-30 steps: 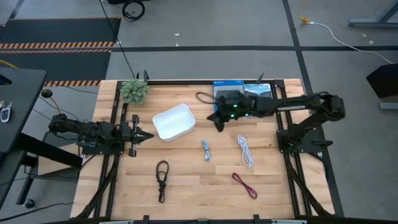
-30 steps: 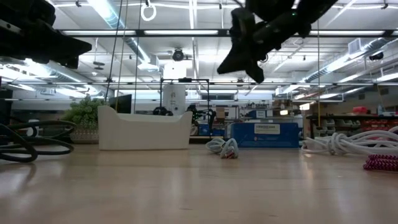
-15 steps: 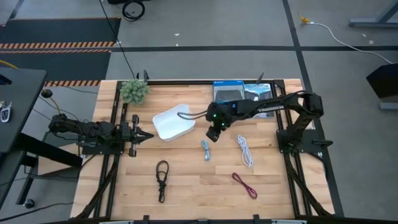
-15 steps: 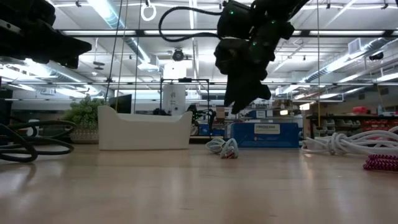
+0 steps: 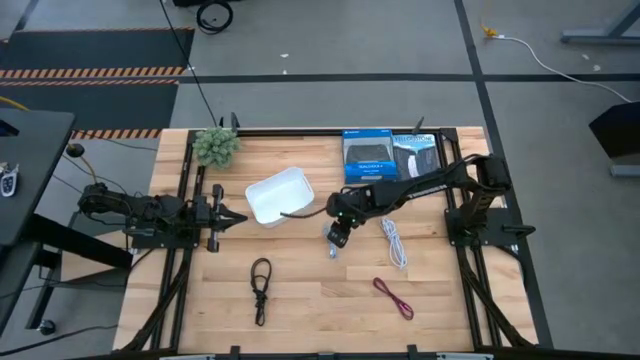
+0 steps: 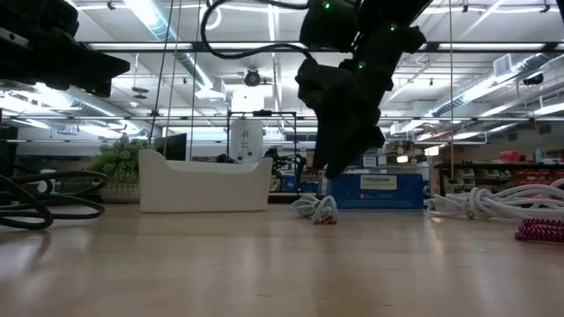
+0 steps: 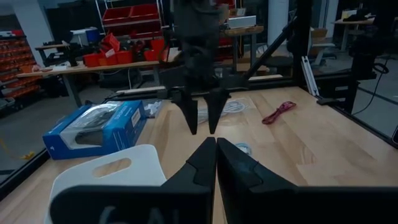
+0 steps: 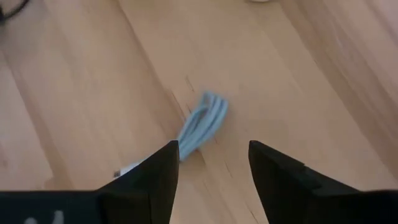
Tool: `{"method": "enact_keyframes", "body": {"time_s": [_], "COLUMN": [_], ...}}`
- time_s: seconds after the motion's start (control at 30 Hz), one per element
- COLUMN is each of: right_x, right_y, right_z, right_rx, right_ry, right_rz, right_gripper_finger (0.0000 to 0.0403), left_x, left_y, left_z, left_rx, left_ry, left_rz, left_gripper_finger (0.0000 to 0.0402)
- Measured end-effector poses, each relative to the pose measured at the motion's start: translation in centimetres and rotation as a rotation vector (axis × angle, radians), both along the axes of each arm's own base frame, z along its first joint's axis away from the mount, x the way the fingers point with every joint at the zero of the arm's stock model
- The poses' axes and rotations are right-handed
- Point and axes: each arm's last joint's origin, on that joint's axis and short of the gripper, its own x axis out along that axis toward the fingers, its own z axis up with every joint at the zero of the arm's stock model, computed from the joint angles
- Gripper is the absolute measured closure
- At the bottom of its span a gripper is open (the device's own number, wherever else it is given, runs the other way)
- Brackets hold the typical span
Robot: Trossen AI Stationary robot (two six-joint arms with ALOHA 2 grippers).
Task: Pick and place USB-C Cables
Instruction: Put the blue charger cable into the white bin
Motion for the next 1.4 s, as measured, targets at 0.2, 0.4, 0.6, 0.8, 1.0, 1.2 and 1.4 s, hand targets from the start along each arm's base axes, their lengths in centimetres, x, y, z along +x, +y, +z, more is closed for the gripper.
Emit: {"method": "enact_keyframes", "body": {"time_s": [0.2, 0.4, 0.6, 0.8, 1.0, 1.2, 1.4], "right_x": [0.8, 1.9, 1.9, 1.9, 1.6, 0.7, 0.5], "right_y": [2.1, 2.7, 2.6, 2.8, 2.7, 2.2, 2.2], "right_z": [0.1, -1.9, -3.6, -3.8, -4.1, -5.2, -5.4], "right_rx": [-0.148, -0.134, -0.142, -0.187, -0.224, -0.234, -0.248], "right_ry": [-0.100, -0.103, -0.040, -0.023, -0.007, 0.031, 0.038], "right_rz": [0.008, 0.053, 0.068, 0.105, 0.094, 0.116, 0.140], "right_gripper_finger": [0.0202, 0.0202, 0.0202, 0.0202, 0.0207, 0.0249, 0.0314], "left_x": [0.0, 0.0, 0.0, 0.0, 0.0, 0.0, 0.0], "left_y": [0.0, 0.0, 0.0, 0.0, 0.0, 0.0, 0.0], "left_z": [-0.1, -0.1, -0.1, -0.1, -0.1, -0.1, -0.1], "left_rx": [0.002, 0.002, 0.002, 0.002, 0.002, 0.002, 0.002], "left_ry": [0.006, 0.005, 0.007, 0.007, 0.007, 0.007, 0.007], "left_rz": [0.000, 0.000, 0.000, 0.000, 0.000, 0.000, 0.000], "left_gripper_finger": [0.0381, 0.0381, 0.0381, 0.0381, 0.0381, 0.0381, 0.0381]}}
